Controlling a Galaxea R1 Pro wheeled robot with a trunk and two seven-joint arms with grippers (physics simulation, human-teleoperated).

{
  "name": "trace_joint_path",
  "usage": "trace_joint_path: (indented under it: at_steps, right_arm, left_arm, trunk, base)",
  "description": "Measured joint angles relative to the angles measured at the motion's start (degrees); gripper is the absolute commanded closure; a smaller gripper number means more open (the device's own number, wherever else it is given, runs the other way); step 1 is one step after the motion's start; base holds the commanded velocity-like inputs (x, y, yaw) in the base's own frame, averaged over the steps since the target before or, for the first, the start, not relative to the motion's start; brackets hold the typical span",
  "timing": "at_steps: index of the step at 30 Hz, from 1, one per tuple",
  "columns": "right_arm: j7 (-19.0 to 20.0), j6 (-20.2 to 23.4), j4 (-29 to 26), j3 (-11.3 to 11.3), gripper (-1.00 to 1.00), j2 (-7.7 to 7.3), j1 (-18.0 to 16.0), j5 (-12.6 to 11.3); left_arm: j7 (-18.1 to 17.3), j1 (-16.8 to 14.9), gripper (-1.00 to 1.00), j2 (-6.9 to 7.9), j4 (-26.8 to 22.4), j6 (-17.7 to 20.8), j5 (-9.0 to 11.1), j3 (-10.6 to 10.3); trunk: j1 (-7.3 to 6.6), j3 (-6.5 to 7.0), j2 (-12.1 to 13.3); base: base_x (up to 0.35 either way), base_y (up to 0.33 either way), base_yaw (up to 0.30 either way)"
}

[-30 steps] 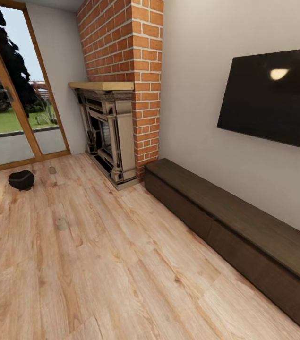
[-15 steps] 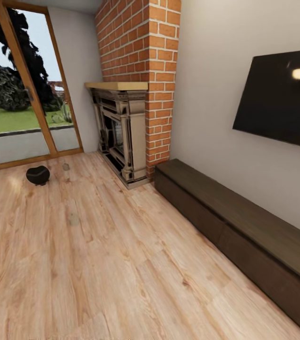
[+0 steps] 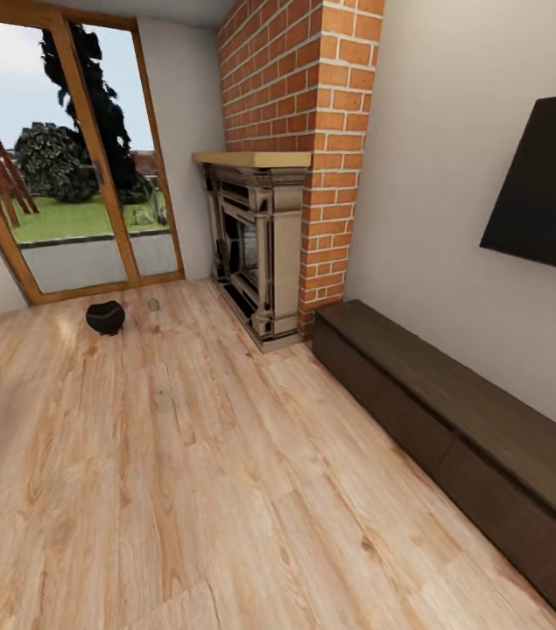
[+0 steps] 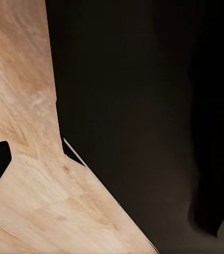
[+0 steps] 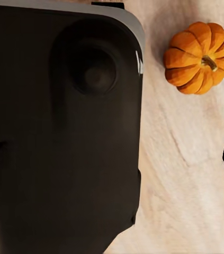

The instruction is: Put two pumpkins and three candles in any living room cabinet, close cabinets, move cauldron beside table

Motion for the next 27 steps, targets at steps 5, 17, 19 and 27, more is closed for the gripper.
trace_joint_path:
  at_steps: [5, 17, 19, 27]
  right_arm:
    - [0.0, 0.0, 0.0, 0.0, -1.0, -0.13, 0.0, 0.0]
    - [0.1, 0.0, 0.0, 0.0, -1.0, -0.09, 0.0, 0.0]
    - [0.1, 0.0, 0.0, 0.0, -1.0, -0.1, 0.0, 0.0]
    - [0.0, -0.1, -0.1, 0.0, -1.0, -0.16, 0.0, 0.0]
  left_arm:
    - [0.0, 0.0, -1.0, 0.0, 0.0, 0.0, 0.0, 0.0]
    - [0.0, 0.0, -1.0, 0.0, 0.0, 0.0, 0.0, 0.0]
    - [0.0, 0.0, -1.0, 0.0, 0.0, 0.0, 0.0, 0.0]
    - [0.0, 0.0, -1.0, 0.0, 0.0, 0.0, 0.0, 0.0]
  trunk:
    - [0.0, 0.0, 0.0]
    - [0.0, 0.0, 0.0]
    - [0.0, 0.0, 0.0]
    - [0.0, 0.0, 0.0]
  base:
    - [0.326, 0.0, 0.004]
    - [0.33, 0.0, 0.0]
    - [0.331, 0.0, 0.0]
    - [0.331, 0.0, 0.0]
